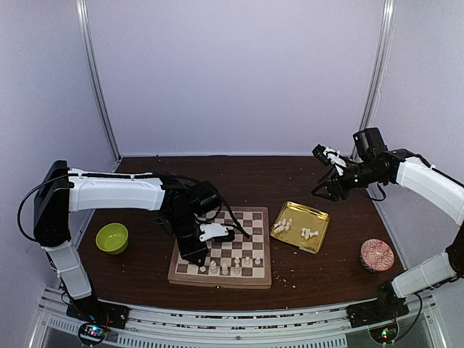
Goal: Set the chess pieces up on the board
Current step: Place the bishop on c1.
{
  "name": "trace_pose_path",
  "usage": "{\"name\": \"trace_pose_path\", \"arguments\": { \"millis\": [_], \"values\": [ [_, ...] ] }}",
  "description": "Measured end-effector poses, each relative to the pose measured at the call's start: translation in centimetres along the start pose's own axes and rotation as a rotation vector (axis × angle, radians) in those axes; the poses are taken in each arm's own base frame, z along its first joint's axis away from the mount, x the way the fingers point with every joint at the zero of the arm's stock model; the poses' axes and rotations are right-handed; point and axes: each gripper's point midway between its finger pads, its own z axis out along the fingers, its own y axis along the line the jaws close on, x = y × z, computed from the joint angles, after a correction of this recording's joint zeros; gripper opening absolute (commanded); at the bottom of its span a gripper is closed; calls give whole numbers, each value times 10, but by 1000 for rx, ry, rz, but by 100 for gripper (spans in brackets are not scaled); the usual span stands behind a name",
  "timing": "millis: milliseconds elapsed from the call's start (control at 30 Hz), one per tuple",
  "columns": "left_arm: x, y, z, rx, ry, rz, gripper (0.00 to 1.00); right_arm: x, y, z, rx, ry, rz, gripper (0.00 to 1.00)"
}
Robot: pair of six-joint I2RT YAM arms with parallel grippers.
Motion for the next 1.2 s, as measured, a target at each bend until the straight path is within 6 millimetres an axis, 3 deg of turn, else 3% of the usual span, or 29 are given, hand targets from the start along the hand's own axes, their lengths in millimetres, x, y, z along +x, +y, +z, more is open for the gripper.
{"name": "trace_pose_path", "arguments": {
  "millis": [433,700,1200],
  "values": [
    [1,1,5,-4,14,1,13,2,2,3,-10,12,1,53],
    [1,1,7,-3,20,2,23,5,2,4,-15,23,8,53],
    [1,-2,4,-2,21,5,32,3,3,4,-17,24,-7,53]
  ]
}}
